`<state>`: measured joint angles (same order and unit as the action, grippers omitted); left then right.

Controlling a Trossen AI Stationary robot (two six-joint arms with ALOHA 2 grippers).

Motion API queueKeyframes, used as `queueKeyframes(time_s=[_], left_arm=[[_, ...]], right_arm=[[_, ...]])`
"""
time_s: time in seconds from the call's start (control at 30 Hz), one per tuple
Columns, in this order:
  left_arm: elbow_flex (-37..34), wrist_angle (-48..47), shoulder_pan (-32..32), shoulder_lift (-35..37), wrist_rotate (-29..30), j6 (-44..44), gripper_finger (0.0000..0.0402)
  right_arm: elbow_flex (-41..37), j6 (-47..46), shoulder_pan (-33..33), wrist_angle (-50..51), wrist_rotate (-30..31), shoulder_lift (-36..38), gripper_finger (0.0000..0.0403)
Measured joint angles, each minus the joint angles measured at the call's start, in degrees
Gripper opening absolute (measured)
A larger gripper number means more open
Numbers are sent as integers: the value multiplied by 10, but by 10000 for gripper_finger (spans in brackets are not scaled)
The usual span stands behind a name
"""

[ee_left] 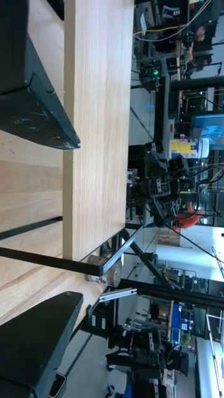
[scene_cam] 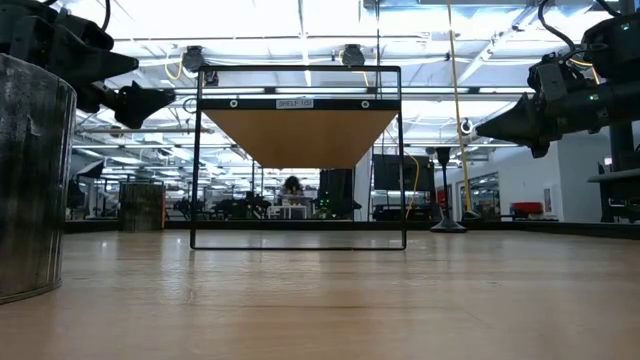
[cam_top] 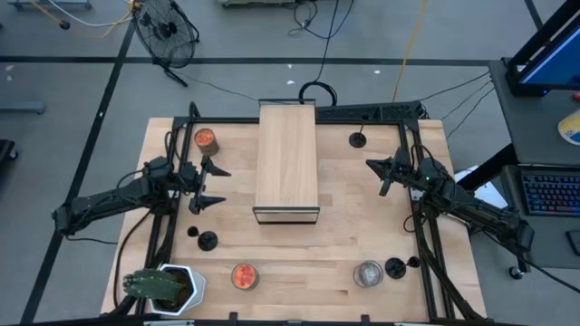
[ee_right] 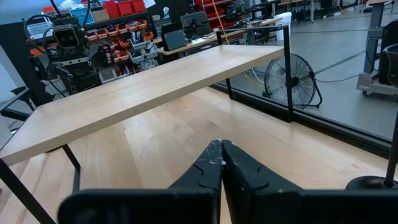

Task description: Pick & Place candle stick holders

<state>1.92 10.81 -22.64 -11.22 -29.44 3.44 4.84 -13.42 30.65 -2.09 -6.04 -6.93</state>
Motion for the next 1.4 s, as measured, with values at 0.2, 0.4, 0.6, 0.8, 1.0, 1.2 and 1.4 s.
queueKeyframes(time_s=[0.2,0.4,0.6,0.8,1.0,1.2,1.4], left_arm=[[0,0,0,0,0,0,397],[0,0,0,0,0,0,397],[0,0,0,0,0,0,397],[0,1,0,0,39,-16,397],[0,45,0,0,116,-17,397],[0,117,0,0,186,-14,397],[0,150,0,0,280,28,397]], right_arm=[[0,38,0,0,18,0,0],[0,40,0,-1,17,0,0],[0,41,0,-1,36,0,0],[-1,41,0,-1,59,0,0],[-1,41,0,-2,75,0,0],[-1,-37,0,-21,75,0,0],[-1,-99,0,-52,89,0,0]])
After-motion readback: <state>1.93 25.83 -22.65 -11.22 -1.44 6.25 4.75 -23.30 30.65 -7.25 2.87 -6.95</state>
